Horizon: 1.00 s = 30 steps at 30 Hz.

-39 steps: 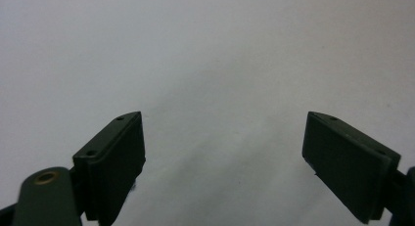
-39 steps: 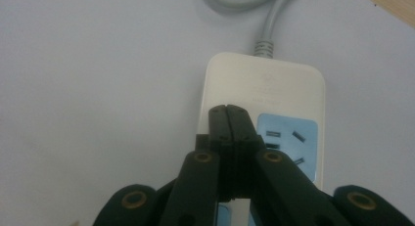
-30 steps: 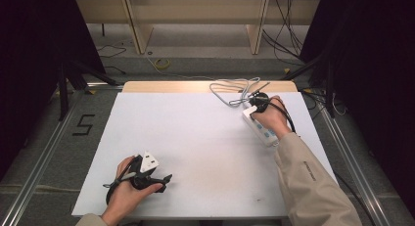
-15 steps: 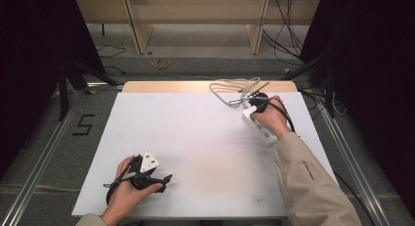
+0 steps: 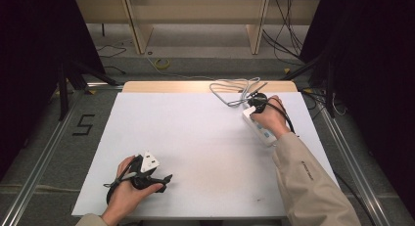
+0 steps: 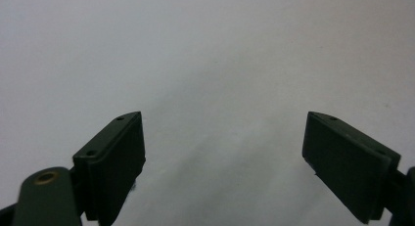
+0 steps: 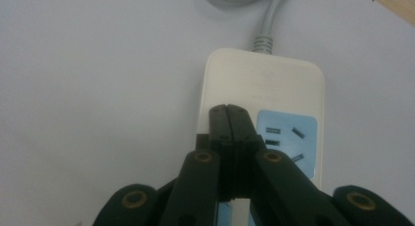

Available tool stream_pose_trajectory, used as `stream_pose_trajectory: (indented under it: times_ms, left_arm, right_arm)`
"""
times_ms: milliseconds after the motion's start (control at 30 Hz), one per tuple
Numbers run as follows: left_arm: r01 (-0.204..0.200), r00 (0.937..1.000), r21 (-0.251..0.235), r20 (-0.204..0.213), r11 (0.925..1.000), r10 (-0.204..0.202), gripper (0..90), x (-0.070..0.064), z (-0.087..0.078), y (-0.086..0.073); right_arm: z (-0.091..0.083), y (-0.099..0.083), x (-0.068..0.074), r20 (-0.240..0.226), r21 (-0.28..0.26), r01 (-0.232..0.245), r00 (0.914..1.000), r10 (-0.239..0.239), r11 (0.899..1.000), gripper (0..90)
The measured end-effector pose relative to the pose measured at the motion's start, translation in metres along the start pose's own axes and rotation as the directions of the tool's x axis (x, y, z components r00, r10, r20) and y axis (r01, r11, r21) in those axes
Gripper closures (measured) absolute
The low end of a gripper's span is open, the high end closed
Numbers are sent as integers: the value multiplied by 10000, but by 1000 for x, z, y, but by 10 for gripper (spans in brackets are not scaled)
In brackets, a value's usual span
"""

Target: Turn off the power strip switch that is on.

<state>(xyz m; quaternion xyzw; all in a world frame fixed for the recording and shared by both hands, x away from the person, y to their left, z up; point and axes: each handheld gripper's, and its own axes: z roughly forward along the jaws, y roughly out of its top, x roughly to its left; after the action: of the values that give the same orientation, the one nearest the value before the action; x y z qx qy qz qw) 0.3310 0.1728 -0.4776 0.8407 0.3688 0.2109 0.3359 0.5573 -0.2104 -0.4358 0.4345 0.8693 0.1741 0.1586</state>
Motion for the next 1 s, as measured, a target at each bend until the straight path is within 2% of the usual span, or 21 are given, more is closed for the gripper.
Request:
stream_pose_trajectory:
  times_ms: [267, 1000]
  left_arm:
    - [-6, 10000, -10, 8, 10000, 6, 156, 0, 0, 0]
    - [-12, 10000, 28, -7, 10000, 12, 156, 0, 0, 0]
  right_arm:
    - [1, 1, 2, 132, 103, 85, 9999, -86, 9999, 900]
    - [0, -3, -1, -95, -142, -10, 10000, 9, 9999, 900]
